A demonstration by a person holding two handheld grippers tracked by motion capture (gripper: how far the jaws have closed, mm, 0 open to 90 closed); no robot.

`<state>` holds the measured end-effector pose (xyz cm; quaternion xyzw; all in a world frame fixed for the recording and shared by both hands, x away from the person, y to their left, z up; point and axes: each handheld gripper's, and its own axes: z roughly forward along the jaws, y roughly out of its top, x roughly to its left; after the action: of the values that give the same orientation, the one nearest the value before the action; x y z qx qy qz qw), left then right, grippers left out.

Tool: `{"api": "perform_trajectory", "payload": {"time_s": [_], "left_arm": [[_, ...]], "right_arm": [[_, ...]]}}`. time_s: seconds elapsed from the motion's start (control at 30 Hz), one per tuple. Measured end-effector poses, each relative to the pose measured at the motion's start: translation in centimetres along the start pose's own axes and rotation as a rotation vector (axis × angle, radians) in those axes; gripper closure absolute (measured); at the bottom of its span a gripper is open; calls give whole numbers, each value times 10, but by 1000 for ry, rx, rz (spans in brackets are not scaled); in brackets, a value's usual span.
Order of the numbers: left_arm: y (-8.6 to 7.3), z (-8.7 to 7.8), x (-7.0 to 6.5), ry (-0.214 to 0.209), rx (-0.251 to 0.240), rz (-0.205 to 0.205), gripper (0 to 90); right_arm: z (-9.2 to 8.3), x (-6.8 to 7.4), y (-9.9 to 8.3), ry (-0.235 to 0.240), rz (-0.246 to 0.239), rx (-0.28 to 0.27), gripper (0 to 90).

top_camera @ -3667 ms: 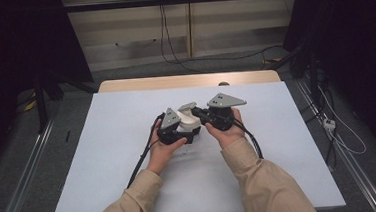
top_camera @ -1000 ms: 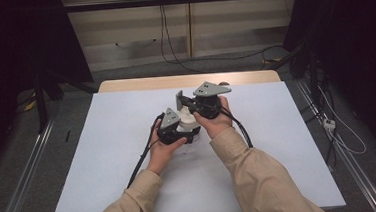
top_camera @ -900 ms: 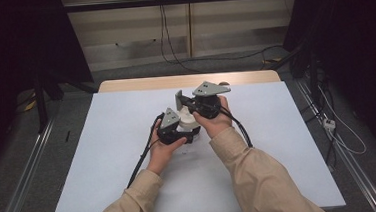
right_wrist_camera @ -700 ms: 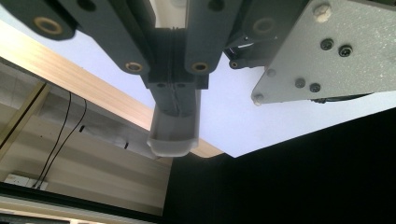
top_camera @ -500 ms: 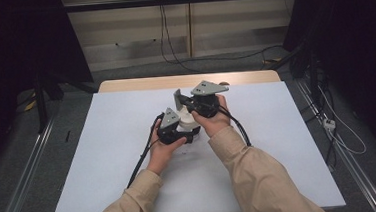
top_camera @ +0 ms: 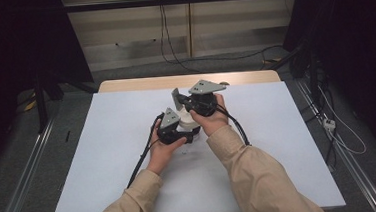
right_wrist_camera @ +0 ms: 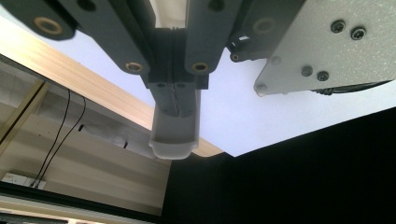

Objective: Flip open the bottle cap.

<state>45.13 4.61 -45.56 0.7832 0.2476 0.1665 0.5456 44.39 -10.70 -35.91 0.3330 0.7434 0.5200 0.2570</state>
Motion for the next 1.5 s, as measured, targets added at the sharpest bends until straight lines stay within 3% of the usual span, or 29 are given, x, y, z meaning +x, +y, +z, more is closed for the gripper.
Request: {"api": "perform_trajectory", "payload": {"time_s": [0.53,0.87,0.93,1.4,1.43,1.5], "left_arm": [[0,0,0,0,-2,-14,186],[0,1,0,1,0,7,186],[0,0,0,-1,-1,-12,186],[0,0,2,-3,-2,-3,186],[-1,1,1,-13,-6,-22,186],[-1,1,1,-11,-5,-25,186]], "right_arm": [[8,0,-2,0,-14,24,900],[12,0,-5,0,-24,39,900],[13,1,-5,7,-24,36,900],[16,-1,-4,2,-24,34,900],[16,-1,-4,2,-25,33,900],[16,-2,-4,1,-24,34,900]]}}
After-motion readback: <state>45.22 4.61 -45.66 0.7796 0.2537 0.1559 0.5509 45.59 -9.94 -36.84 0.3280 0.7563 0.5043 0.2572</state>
